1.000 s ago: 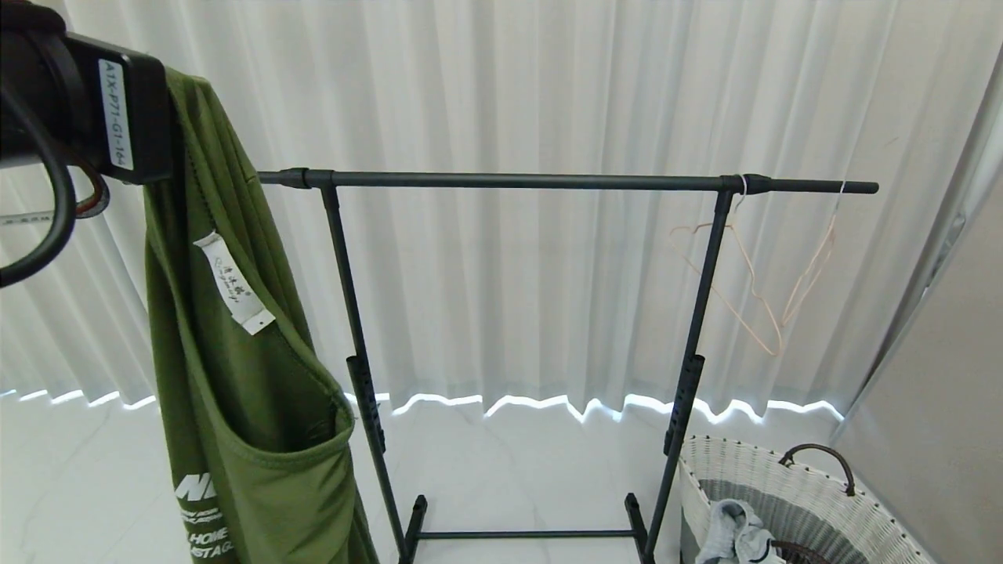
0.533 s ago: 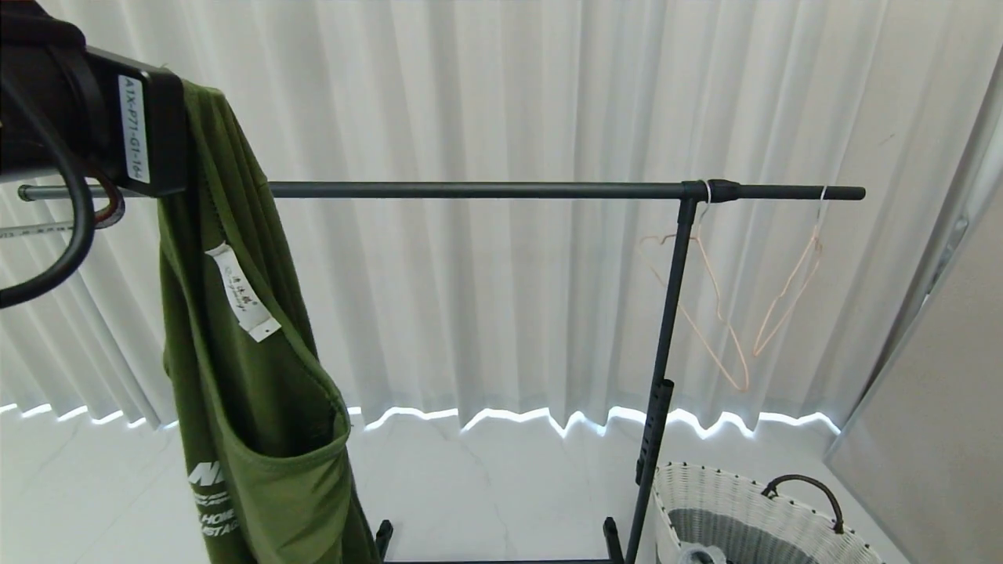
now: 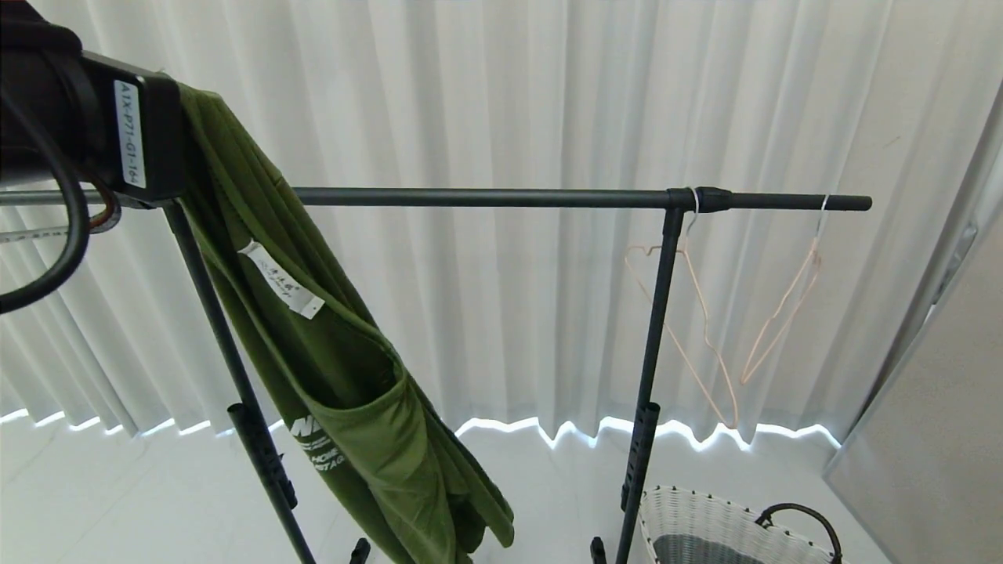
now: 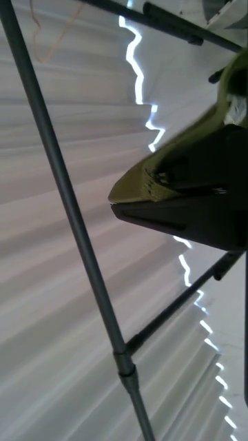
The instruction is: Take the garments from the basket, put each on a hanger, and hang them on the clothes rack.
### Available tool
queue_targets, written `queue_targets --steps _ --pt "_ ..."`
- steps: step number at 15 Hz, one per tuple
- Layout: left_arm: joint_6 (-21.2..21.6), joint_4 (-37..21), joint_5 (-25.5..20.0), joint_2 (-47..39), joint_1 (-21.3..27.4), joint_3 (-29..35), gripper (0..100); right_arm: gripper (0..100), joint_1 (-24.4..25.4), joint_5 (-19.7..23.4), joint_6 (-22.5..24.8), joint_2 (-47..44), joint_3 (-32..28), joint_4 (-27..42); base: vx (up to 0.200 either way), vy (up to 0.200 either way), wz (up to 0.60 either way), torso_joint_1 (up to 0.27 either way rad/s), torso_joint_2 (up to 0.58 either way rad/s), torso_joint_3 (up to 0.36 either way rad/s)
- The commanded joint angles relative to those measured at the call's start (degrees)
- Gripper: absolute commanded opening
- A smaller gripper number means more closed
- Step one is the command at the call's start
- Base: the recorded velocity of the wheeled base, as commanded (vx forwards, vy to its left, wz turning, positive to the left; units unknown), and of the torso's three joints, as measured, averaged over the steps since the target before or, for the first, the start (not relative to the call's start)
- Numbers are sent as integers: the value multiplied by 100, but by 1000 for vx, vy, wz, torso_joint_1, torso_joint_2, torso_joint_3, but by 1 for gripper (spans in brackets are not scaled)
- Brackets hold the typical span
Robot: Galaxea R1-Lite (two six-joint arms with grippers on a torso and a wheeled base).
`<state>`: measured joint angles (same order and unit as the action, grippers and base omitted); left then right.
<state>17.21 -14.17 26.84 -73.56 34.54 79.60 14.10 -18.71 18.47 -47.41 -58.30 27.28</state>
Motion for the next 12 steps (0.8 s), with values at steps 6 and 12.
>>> queue_targets --steps 6,12 --pt "19 -7 14 -1 1 -6 0 100 -4 -27 8 -5 248 -4 33 0 0 0 1 -1" --pt "19 -7 14 8 1 -6 0 100 -4 -27 -10 -119 319 -12 200 0 0 3 2 3"
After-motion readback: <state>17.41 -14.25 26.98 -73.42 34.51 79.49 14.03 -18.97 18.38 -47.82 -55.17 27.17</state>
